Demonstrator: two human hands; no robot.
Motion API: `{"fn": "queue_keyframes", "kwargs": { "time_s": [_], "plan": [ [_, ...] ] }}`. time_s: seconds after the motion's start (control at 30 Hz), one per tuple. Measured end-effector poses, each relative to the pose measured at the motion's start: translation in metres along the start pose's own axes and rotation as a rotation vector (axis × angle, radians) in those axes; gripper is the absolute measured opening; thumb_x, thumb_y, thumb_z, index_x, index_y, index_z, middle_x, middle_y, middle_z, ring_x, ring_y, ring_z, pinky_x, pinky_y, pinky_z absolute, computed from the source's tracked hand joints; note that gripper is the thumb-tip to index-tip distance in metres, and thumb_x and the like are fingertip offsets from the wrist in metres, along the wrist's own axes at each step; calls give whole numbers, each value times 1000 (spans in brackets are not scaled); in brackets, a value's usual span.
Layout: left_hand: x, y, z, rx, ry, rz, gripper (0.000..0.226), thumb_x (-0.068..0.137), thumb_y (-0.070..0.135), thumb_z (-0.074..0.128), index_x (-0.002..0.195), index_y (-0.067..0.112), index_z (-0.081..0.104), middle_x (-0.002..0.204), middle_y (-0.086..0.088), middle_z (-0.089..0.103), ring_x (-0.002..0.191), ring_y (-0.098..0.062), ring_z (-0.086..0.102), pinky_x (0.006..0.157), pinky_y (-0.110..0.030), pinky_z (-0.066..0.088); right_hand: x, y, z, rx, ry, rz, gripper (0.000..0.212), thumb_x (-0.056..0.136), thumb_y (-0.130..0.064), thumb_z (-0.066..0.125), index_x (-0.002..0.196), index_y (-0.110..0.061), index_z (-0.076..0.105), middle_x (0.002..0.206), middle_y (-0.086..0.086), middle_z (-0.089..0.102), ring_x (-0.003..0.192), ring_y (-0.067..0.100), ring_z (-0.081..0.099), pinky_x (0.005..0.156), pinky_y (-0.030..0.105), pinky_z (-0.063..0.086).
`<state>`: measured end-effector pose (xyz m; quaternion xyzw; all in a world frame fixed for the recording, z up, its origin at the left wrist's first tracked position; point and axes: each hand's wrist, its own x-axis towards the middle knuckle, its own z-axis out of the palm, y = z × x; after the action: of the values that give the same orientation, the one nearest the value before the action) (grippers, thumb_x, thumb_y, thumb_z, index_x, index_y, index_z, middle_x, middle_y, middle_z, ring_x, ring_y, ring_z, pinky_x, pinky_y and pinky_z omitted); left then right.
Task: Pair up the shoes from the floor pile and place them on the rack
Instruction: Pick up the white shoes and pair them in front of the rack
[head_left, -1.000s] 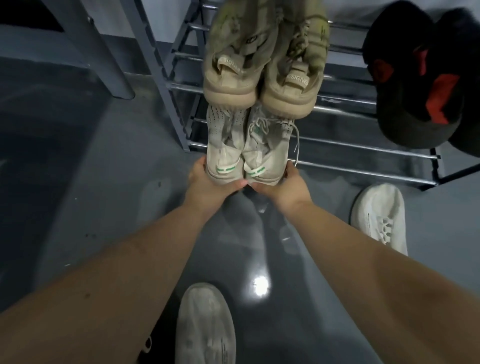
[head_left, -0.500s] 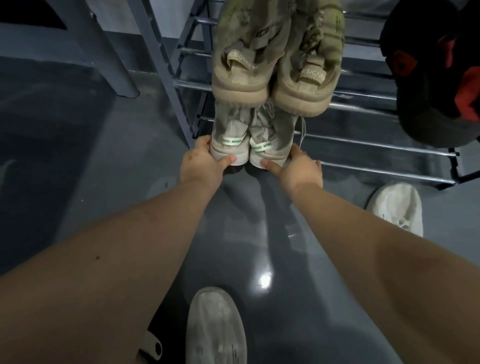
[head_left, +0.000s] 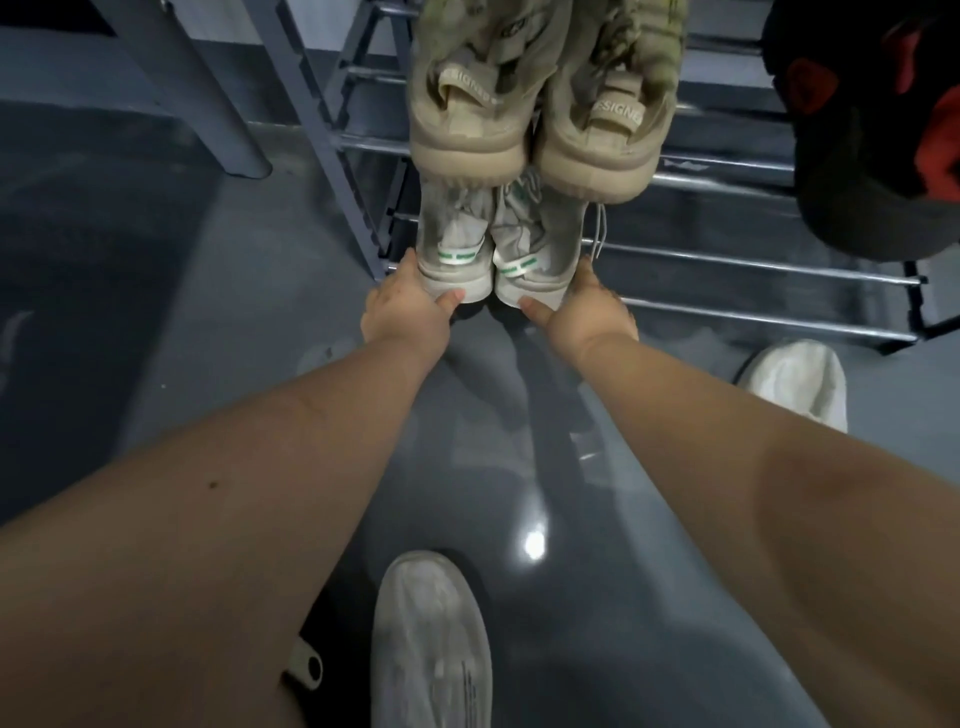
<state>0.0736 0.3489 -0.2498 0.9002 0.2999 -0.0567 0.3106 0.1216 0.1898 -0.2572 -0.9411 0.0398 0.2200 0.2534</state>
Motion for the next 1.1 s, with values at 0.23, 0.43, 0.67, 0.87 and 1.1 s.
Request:
{"fn": "queue_keyframes", "kwargs": {
  "time_s": [0.23,0.43,0.67,0.87,1.1],
  "plan": [
    [-66,-34,-11,-20,-159,-67,82,88,48,56,151,12,17,156,-9,25,143,-26,23,117,-37,20,-80,21,-3,11,-138,-99,95,85,-52,60,153,-24,0,160,2,11,146,26,18,117,42,22],
    [-175,-64,-4,-135,-183,-151,75,89,44,56,148,11,25,153,-12,31,140,-27,31,113,-33,24,-185,61,20,46,-308,-31,93,86,-50,60,153,-22,2,159,5,15,143,27,24,115,34,24],
    [-316,-115,-3,-273,-237,-241,78,87,42,60,150,17,22,151,-9,35,136,-27,37,113,-38,29,-312,98,65,349,-421,211,79,91,-48,53,152,-17,14,154,8,32,139,27,35,109,29,29],
    [-398,-157,8,-425,-341,-571,68,87,48,56,142,11,39,141,-9,49,128,-27,48,101,-31,38,-388,110,96,602,-534,405,55,99,-35,42,147,-11,32,149,4,40,134,21,41,100,27,34],
    [-391,-178,1,-735,-498,-617,67,68,57,72,120,15,61,111,-2,70,101,-19,66,96,-37,50,-410,106,103,923,-517,540,36,98,-30,47,128,-12,55,119,4,62,93,13,57,75,22,40]
  ]
}}
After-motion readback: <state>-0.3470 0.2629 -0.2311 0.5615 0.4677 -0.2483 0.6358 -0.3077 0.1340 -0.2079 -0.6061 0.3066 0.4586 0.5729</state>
